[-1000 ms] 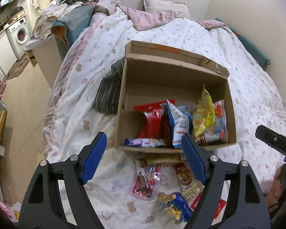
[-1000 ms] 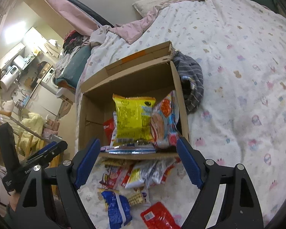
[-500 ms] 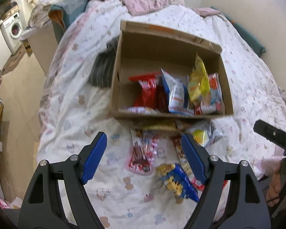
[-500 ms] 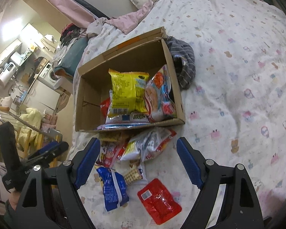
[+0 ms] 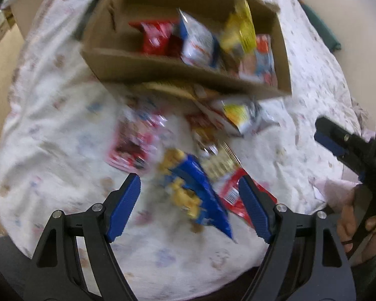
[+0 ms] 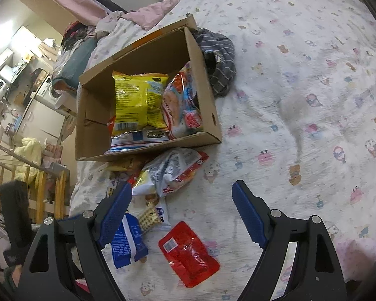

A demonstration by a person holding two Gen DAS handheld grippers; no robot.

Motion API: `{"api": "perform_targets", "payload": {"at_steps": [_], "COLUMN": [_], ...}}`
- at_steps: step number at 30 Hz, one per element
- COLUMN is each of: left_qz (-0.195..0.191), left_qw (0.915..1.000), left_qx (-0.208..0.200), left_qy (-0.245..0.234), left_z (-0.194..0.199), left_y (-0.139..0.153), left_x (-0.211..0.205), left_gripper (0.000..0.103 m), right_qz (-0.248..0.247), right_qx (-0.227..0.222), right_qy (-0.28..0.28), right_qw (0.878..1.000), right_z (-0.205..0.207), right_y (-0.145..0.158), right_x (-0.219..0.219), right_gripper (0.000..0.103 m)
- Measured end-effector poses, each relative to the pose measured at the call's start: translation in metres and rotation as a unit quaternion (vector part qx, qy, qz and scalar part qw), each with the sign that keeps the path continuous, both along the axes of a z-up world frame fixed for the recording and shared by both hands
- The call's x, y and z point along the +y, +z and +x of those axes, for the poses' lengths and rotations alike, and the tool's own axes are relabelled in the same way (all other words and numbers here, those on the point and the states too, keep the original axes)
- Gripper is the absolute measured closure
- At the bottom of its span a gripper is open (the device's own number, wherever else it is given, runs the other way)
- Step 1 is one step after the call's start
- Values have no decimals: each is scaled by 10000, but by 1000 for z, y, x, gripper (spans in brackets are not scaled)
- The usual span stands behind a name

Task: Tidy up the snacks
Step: 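Grasp the blue cartoon chip bag with the left gripper while the right grasps the red candy packet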

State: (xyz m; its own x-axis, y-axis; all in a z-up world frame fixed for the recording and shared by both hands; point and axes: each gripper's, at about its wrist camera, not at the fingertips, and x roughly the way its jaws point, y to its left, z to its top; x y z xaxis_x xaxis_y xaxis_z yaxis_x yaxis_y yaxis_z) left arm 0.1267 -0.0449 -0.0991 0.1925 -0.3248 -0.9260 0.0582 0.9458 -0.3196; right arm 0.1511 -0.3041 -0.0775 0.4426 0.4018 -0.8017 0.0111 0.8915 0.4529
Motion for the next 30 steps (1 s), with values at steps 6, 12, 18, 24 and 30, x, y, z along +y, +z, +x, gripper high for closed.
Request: {"api": "perform_targets", "payload": {"at_steps": [6, 12, 18, 24, 30], "left_qz": [79, 26, 246, 433, 349], "left_qw": [9987, 9970, 9987, 9990, 9993], "left_qx": [492, 726, 436, 69, 79], "left_qy": [103, 279, 27, -76, 91], "left_z": [0, 2, 3, 0, -1], "left_y": [-30, -42, -16, 6, 4], "left_x": [-18, -12, 1, 21, 38], "left_gripper": [27, 68, 76, 76, 76], "right_qz": [58, 72, 63, -735, -1673], "right_qx": [-191, -108, 71, 955, 1510], "right_qy": [-87, -102, 288, 1520, 2583], "right_qw": [9998, 9999, 9995, 9810, 9394], "right_z": [-4, -4, -2, -4, -23], "right_y": [6, 3, -3, -46, -90], "right_x": [-10, -15, -1, 48, 95], "right_gripper": [18, 18, 18, 16, 14]}}
